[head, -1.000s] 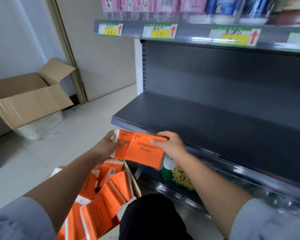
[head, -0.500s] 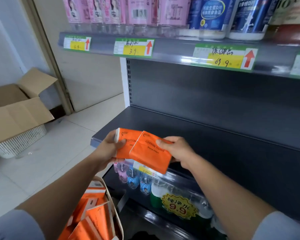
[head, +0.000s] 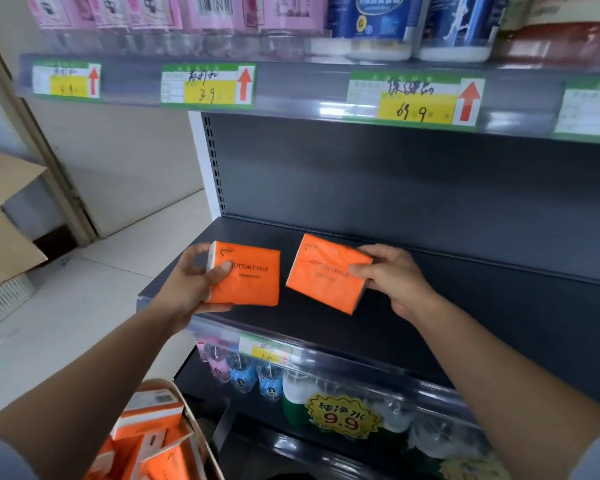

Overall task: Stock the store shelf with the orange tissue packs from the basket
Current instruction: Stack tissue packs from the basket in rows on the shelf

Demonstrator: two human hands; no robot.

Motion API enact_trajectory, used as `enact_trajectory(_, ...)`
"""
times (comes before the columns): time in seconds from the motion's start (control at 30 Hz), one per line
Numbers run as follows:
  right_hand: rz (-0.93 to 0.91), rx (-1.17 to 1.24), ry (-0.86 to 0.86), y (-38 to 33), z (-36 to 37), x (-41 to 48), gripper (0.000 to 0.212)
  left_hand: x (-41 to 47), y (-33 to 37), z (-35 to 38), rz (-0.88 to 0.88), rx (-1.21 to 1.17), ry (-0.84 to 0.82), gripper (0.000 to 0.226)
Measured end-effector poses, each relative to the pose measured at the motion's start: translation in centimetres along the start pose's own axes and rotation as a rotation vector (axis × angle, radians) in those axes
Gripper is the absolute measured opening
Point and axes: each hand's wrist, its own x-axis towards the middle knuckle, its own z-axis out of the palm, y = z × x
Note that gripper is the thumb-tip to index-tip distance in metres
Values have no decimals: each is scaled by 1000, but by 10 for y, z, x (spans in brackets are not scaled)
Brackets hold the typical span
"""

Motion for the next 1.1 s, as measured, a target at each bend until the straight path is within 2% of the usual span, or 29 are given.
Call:
enact_trajectory(0.2, -121, -134, 106, 6, 6, 35, 38, 6, -14, -9, 14, -23, 32, 42)
enact_trajectory(0.37, -183, -229, 176, 19, 24, 78, 38, 21, -17, -8, 39, -79, -52, 32)
enact_trajectory(0.5, -228, -339, 235, 20, 40, 112, 43, 39, -19, -4, 50, -121, -97, 38)
enact_trajectory(0.67, -253, -423, 271, 24, 58, 144, 43, 56, -21, 0, 79, -61, -139, 48)
enact_trajectory(0.8, -286, -484, 306, 23, 67, 162, 38, 65, -26, 3, 100, -17, -153, 37)
enact_trajectory(0.83, -293, -505, 310, 22, 69, 165, 38, 66, -27, 4, 101, -9, -166, 40)
enact_trajectory(0.97, -313, -563, 329, 18, 74, 180, 36, 70, -28, 5, 101, 34, -214, 83)
enact_trajectory(1.1, -311, -623, 354, 15, 74, 193, 36, 73, -27, 6, 108, 23, -221, 85)
